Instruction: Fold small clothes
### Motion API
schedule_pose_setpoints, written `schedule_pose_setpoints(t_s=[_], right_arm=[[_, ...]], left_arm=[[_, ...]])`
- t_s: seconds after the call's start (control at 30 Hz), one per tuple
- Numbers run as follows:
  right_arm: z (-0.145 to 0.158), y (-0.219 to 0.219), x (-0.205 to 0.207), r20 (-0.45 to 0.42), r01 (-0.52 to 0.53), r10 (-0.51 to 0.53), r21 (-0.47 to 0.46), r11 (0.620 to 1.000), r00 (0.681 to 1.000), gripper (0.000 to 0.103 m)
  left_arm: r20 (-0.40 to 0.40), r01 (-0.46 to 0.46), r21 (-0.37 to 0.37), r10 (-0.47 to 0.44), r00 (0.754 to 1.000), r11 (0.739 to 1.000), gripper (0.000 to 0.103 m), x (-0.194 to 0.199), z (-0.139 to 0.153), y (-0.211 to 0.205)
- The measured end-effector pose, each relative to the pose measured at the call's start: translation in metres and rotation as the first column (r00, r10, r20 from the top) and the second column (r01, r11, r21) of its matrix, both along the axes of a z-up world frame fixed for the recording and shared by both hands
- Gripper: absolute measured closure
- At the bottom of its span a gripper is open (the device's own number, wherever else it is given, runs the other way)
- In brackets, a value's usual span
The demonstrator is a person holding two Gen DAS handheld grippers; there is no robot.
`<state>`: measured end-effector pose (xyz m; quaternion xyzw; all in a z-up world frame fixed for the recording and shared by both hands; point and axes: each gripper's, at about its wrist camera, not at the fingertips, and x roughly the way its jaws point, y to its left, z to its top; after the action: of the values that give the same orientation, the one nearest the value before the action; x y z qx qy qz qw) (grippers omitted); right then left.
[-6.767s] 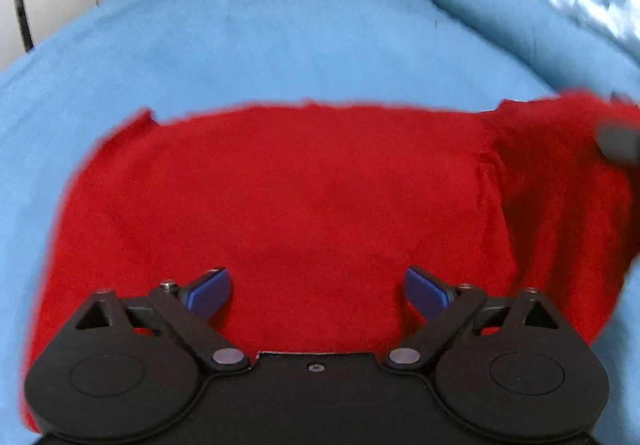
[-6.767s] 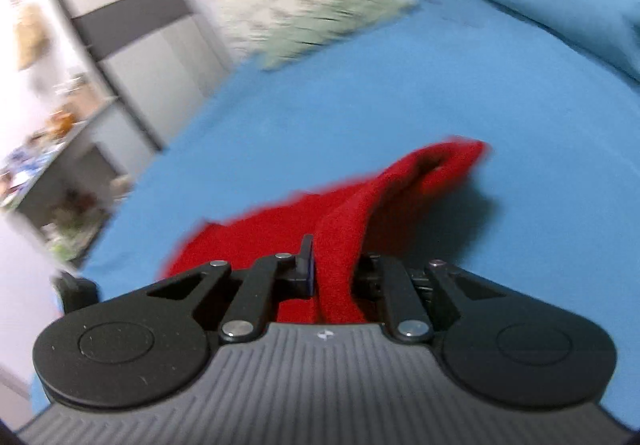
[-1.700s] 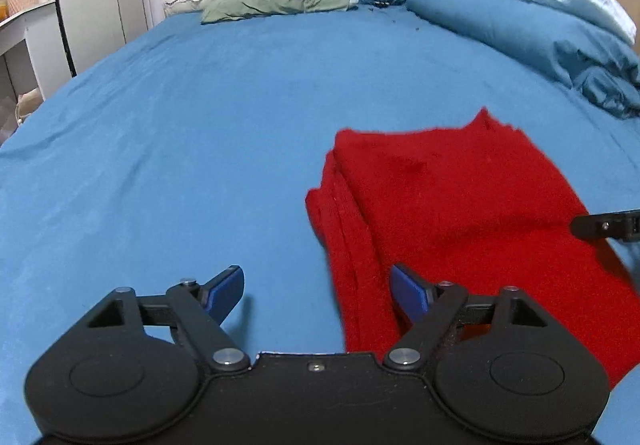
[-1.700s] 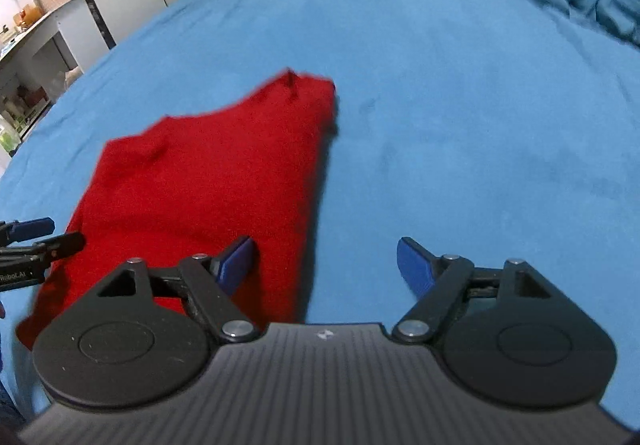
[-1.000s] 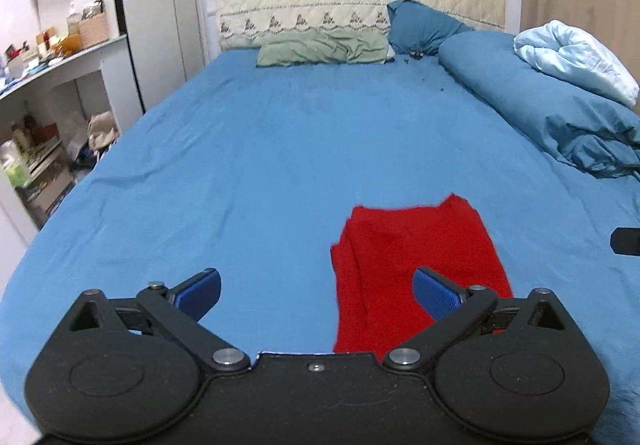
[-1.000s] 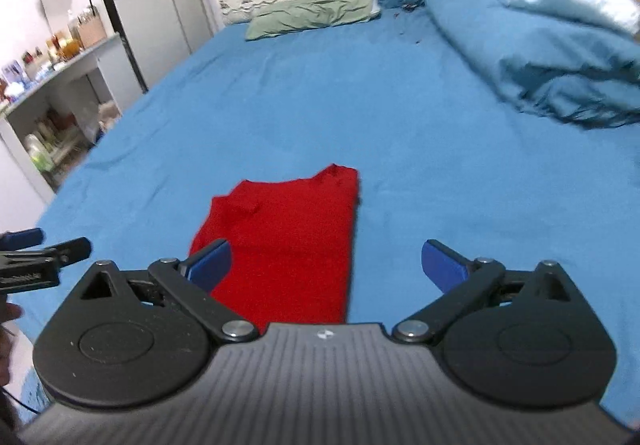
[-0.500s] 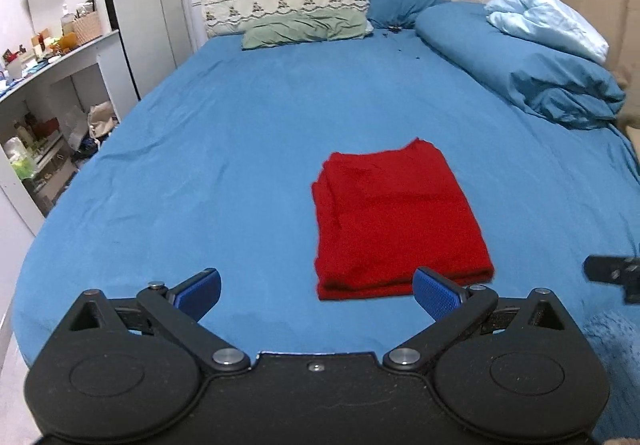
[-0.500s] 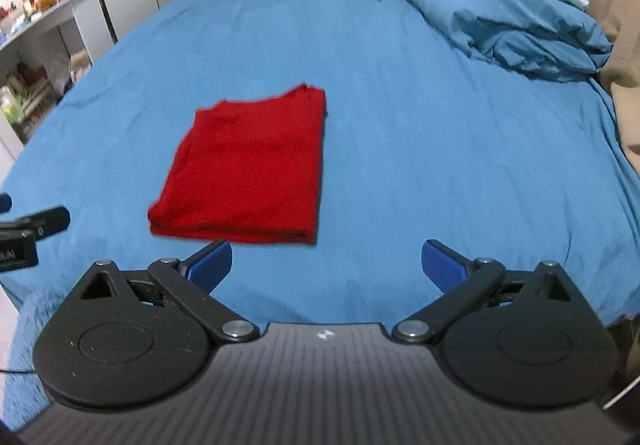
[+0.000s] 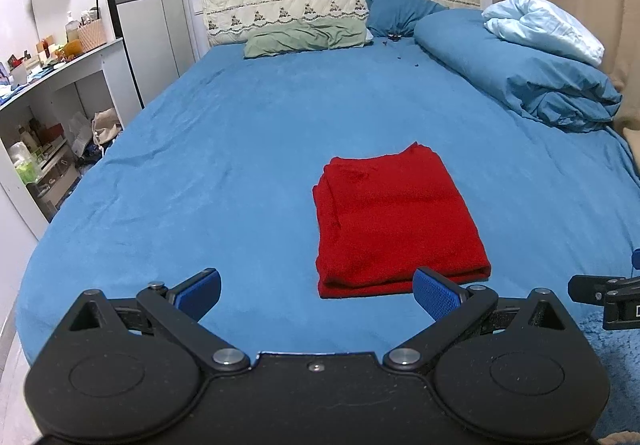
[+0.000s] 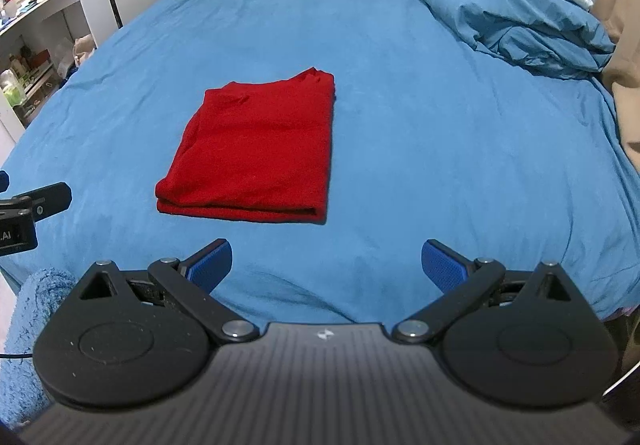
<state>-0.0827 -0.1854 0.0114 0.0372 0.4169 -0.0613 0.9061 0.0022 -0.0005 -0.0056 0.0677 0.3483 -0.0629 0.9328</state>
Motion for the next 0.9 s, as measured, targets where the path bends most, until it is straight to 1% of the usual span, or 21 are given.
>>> schedule_pose_setpoints(t_s=[0.4,0.9], right_arm=[[0.000,-0.010,0.000,-0.005,0.012,-0.012,0.007,1.000,1.000,0.000],[-0.002,-0.009,0.000,-0.010,0.015,-0.015,-0.007,1.000,1.000,0.000]], left_arm=[[0.003,-0.003,0.006,0.003,1.000,1.000,0.000,-0.002,-0.001,0.004],[0.001,-0.008,0.007,0.008,1.000,1.000,0.000,-0.001,0.000,0.005]])
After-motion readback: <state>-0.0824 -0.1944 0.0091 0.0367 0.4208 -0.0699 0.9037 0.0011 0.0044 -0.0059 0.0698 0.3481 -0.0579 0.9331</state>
